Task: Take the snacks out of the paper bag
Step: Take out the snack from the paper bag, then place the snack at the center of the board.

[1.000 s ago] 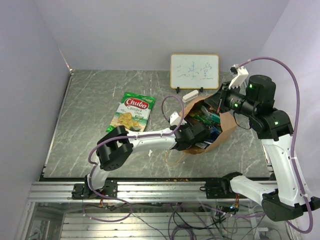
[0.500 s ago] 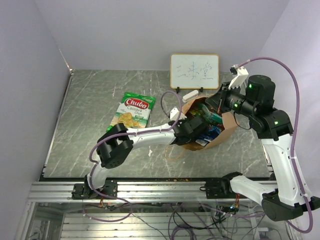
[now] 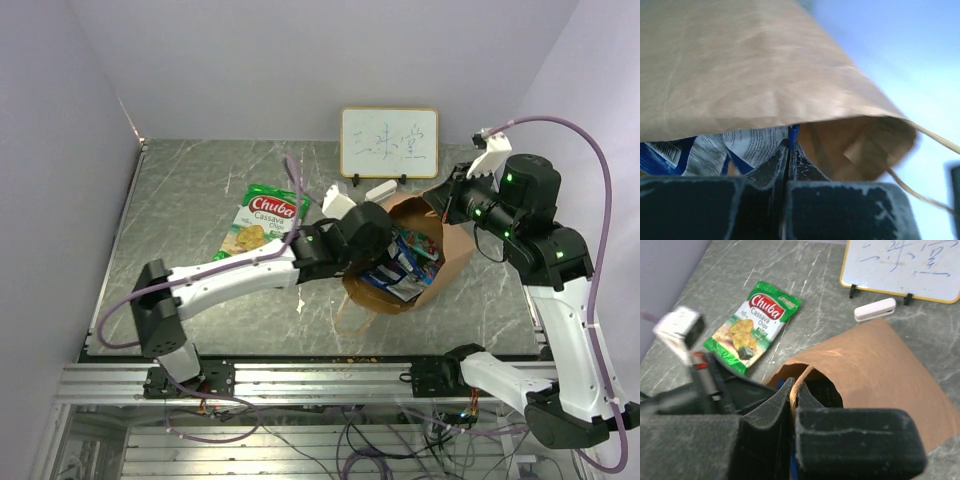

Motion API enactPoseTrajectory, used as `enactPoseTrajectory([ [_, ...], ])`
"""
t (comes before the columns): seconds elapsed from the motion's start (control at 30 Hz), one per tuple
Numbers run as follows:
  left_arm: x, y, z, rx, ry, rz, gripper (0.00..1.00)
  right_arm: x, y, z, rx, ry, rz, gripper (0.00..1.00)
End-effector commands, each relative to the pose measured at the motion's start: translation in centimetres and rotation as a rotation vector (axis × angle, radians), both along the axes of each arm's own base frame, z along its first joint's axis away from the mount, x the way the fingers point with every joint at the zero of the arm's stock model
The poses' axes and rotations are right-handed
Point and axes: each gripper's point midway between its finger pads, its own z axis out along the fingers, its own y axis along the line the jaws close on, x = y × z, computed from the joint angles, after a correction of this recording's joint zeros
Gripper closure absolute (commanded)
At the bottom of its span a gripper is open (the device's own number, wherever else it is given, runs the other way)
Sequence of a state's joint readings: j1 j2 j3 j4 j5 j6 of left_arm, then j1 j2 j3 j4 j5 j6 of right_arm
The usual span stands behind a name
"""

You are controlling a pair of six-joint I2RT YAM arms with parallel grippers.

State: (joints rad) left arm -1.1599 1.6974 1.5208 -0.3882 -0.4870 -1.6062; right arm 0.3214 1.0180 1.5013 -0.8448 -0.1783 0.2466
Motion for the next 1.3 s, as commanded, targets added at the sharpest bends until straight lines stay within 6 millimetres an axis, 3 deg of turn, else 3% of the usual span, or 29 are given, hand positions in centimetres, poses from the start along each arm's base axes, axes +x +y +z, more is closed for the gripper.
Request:
enactPoseTrajectory([
  [0.0,-1.1,1.4,5.3,-0.07,-0.062,-0.096,0.93,0.9,-1.4,2.4,-0.012,-0.115,-0.082,1.0],
  [0.23,-2.2,6.6,11.4,-0.032,-0.155,-0.157,0.93,2.1,-1.6,3.5,-0.031,-0.151,-0.099,1.0],
  [0.43,-3.5,13.4,16.6,-0.057,-0.296,-0.074,0.93,2.3,-1.7,3.3,-0.033,-0.142,-0.109,1.0],
  [0.57,-3.5,17.4,20.1,0.066,-0.43,-0.045,0.93,2.5,-1.6,2.7,-0.016,-0.128,-0.118,1.0],
  [0.67,-2.5,20.6,21.0,0.213,-0.467,0.034,0.93,2.6,-1.3,2.5,-0.007,-0.111,-0.111,1.0],
  [0.77,-0.8,22.7,20.3,0.334,-0.448,0.111,0.93,2.5,-1.4,2.5,-0.005,-0.102,-0.121,1.0],
  [0.93,4.0,25.2,16.7,0.414,-0.303,0.25,0.93,2.4,-1.9,2.6,0.0,-0.102,-0.151,1.0],
  [1.03,7.2,25.3,15.1,0.354,-0.285,0.289,0.93,2.5,-1.9,2.4,0.008,-0.088,-0.159,1.0],
  [1.27,15.0,26.7,8.7,0.201,-0.134,0.413,0.93,2.6,-2.1,1.9,0.007,-0.064,-0.179,1.0],
])
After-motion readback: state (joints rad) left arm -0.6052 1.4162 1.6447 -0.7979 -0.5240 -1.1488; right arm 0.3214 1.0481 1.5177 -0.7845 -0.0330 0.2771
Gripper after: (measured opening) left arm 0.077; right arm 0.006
